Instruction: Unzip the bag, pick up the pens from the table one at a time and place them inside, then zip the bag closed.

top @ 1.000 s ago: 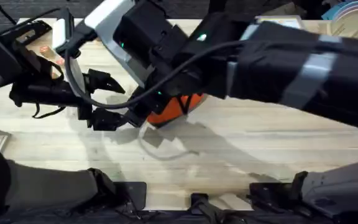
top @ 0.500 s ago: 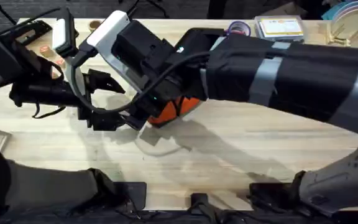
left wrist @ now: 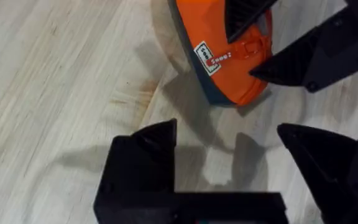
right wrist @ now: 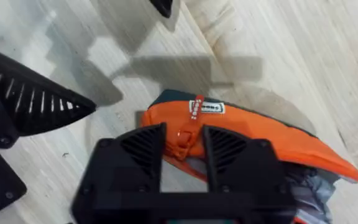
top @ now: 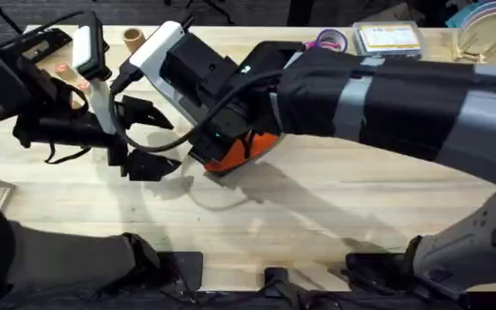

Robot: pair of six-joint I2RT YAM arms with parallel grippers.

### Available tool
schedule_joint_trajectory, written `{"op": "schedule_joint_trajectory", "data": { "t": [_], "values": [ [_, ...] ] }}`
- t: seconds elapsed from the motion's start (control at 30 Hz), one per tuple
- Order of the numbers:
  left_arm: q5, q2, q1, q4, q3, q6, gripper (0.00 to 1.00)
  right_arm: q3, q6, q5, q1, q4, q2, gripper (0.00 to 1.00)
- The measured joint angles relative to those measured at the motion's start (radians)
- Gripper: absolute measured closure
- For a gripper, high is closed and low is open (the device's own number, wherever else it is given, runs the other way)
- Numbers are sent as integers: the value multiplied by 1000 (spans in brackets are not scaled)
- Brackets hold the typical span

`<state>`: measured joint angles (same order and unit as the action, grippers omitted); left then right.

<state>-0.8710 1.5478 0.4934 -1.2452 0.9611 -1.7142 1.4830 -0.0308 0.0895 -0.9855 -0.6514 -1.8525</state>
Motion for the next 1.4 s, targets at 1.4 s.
{"op": "schedule_joint_trajectory", "data": {
  "t": [1.4],
  "values": [
    [-60, 0, 0, -38, 0, 5, 7, 1, 43, 45, -2, 8, 30, 970]
  ]
}}
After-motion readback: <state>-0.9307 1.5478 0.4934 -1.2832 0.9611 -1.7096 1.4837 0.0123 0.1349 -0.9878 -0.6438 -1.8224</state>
